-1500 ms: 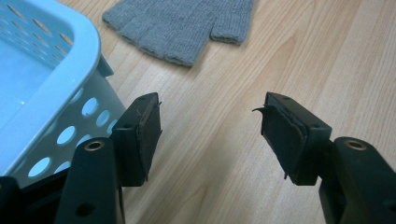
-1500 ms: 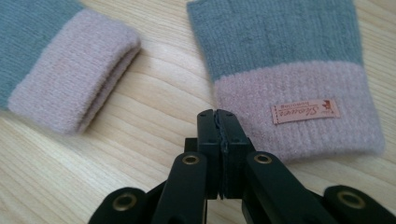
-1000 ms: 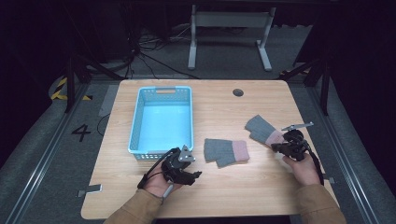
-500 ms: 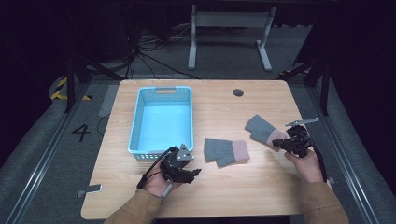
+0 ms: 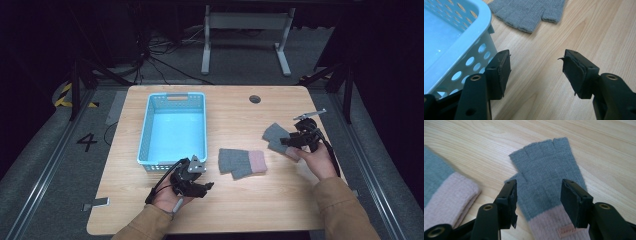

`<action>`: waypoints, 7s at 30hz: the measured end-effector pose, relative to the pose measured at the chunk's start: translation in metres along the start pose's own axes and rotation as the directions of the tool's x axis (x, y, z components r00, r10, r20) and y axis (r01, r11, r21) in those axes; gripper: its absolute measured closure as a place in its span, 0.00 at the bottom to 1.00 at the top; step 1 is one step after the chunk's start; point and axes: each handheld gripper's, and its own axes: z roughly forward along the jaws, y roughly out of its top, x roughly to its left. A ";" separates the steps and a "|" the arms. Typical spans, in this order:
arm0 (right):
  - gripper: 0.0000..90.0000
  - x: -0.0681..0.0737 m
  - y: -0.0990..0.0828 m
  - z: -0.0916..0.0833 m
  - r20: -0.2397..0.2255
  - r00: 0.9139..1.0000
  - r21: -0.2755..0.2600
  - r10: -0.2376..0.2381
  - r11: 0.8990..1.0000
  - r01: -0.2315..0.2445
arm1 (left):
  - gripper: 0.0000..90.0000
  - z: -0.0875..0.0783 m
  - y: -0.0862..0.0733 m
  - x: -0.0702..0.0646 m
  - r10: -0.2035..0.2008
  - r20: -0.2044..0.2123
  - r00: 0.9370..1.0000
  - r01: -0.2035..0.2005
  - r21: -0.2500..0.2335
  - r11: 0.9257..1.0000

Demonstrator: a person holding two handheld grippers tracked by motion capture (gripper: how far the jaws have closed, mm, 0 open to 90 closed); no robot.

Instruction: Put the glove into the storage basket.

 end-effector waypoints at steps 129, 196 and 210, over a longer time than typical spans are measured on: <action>0.92 0.127 0.031 -0.019 -0.218 0.895 -0.069 -0.390 0.921 0.384 | 0.44 0.001 0.000 -0.003 0.011 0.002 1.000 -0.011 0.011 1.000; 0.70 0.114 -0.050 -0.040 -0.162 0.947 -0.111 -0.276 0.959 0.260 | 0.71 0.024 0.019 -0.008 -0.122 0.030 0.992 0.122 -0.005 0.993; 0.67 0.110 -0.071 -0.027 -0.162 0.958 -0.033 -0.237 0.971 0.235 | 0.66 0.040 0.021 -0.013 -0.068 -0.055 0.996 0.069 0.025 0.997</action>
